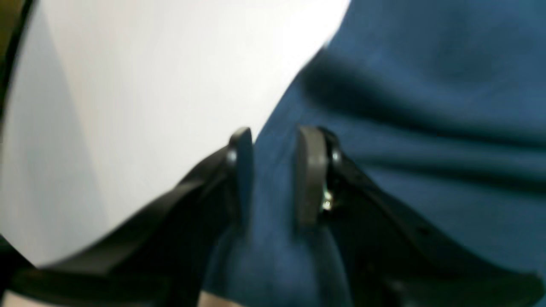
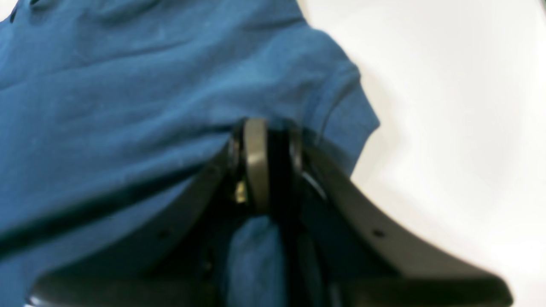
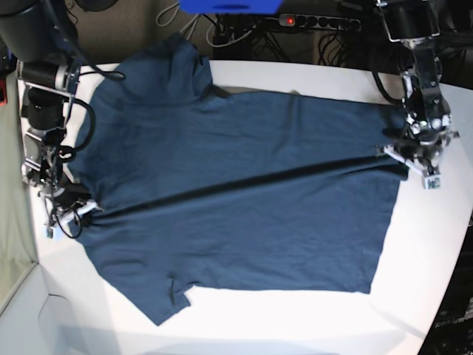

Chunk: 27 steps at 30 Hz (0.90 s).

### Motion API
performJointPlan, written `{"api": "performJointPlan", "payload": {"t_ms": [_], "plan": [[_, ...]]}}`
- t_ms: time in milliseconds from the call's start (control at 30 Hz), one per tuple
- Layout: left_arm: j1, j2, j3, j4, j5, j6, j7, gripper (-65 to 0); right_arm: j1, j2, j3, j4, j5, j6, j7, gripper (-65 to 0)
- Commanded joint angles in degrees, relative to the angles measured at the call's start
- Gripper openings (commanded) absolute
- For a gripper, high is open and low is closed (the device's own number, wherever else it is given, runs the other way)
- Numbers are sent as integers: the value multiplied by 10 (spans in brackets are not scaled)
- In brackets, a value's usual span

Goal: Layout the t-shirt on the table in an organized manner, then fold the t-shirt properly
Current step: 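Grasp the shirt's side edges with both grippers and pull them apart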

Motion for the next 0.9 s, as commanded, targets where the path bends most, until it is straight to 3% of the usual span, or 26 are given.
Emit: {"api": "performJointPlan", "payload": {"t_ms": [0, 200, 500, 667, 867], "plan": [[-12, 0, -3, 39, 2, 1, -15, -473, -5, 11, 2, 32, 2, 3, 4, -591], [-42, 7, 2, 119, 2, 1, -21, -471, -119, -11, 2, 255, 2, 3, 3, -591], [-197, 16, 72, -148, 7, 1, -23, -471, -259, -33, 8, 477, 2, 3, -53, -591], [-247, 15, 115, -300, 7, 4, -123, -472, -330, -58, 30, 579, 2, 3, -78, -591], [-278, 4, 122, -426, 8, 5, -242, -472, -388, -82, 48, 644, 2, 3, -101, -591]]}}
